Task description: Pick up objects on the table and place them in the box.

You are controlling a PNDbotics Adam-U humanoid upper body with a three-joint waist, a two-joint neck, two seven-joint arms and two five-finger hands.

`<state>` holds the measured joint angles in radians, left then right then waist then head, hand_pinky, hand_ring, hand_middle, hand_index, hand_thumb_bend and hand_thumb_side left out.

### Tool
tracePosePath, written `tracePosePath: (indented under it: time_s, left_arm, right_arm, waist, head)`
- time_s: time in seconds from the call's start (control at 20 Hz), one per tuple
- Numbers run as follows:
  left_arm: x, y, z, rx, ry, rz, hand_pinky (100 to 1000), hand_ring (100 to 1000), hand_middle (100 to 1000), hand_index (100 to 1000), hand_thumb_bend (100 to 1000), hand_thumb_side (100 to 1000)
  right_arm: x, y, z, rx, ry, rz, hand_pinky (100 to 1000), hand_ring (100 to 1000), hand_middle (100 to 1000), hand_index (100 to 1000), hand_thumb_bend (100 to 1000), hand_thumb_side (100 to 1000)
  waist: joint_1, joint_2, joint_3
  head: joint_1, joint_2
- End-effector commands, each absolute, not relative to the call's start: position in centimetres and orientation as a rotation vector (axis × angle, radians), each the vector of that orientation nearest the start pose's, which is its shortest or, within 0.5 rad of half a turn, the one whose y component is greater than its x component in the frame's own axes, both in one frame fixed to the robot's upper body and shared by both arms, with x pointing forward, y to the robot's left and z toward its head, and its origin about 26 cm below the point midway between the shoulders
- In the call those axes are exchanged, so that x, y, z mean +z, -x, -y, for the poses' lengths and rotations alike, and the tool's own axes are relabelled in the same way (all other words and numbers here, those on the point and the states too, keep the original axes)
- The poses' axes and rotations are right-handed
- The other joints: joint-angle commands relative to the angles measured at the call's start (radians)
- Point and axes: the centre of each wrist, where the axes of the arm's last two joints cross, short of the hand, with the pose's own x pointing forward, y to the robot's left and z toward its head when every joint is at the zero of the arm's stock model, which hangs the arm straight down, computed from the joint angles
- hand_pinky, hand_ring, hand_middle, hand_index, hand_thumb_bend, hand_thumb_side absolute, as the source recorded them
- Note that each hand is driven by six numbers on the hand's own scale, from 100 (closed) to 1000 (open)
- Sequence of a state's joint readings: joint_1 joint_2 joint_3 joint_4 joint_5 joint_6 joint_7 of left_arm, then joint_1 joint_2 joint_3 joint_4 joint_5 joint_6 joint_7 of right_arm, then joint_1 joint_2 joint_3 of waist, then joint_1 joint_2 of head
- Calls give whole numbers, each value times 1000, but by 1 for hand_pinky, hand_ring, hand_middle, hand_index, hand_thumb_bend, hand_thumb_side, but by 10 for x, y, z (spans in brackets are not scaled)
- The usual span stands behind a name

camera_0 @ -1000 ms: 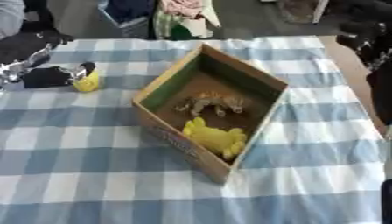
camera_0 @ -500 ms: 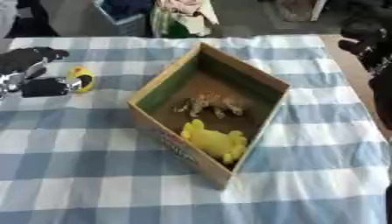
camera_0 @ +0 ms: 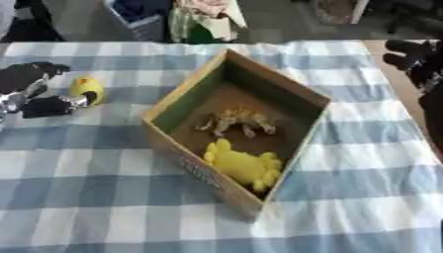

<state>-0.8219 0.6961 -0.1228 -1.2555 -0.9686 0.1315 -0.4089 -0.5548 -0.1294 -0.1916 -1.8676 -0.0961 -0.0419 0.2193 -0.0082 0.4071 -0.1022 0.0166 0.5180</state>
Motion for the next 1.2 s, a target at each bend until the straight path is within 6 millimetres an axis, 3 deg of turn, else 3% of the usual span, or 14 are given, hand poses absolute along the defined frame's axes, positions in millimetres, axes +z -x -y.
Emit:
tracePosePath:
  time_s: [0.05, 0.4, 0.65, 1.05, 1.2]
  left_arm:
    - [286, -423, -351, -1201, -1376, 1232, 719, 896, 858, 971, 363, 1000]
    - [286, -424, -346, -1198, -1330, 1278, 680, 862, 802, 882, 282, 985]
    - [285, -425, -345, -1194, -1313, 1291, 674, 856, 793, 873, 268, 969]
    - [282, -427, -347, -1203, -1304, 1261, 688, 869, 817, 958, 329, 994]
    - [281, -427, -347, -1211, -1309, 1243, 686, 865, 810, 943, 325, 979]
  right_arm:
    - [249, -340, 260, 299, -99, 2460, 831, 805, 444, 835, 100, 798]
    - [248, -341, 262, 301, -90, 2451, 834, 808, 443, 837, 100, 812]
    - [248, -342, 263, 302, -87, 2447, 836, 809, 442, 838, 100, 821]
    - [249, -342, 265, 308, -87, 2444, 838, 811, 437, 838, 100, 832]
    - [250, -343, 265, 311, -87, 2444, 839, 812, 436, 839, 100, 838]
  waist:
    - [0, -18, 0]
    - [0, -8, 1]
    - [0, 0, -3]
    - [-1, 13, -6]
    - [-2, 19, -7]
  head:
    - [2, -12]
    - [4, -10]
    - [8, -16]
    - [10, -29]
    - [13, -35]
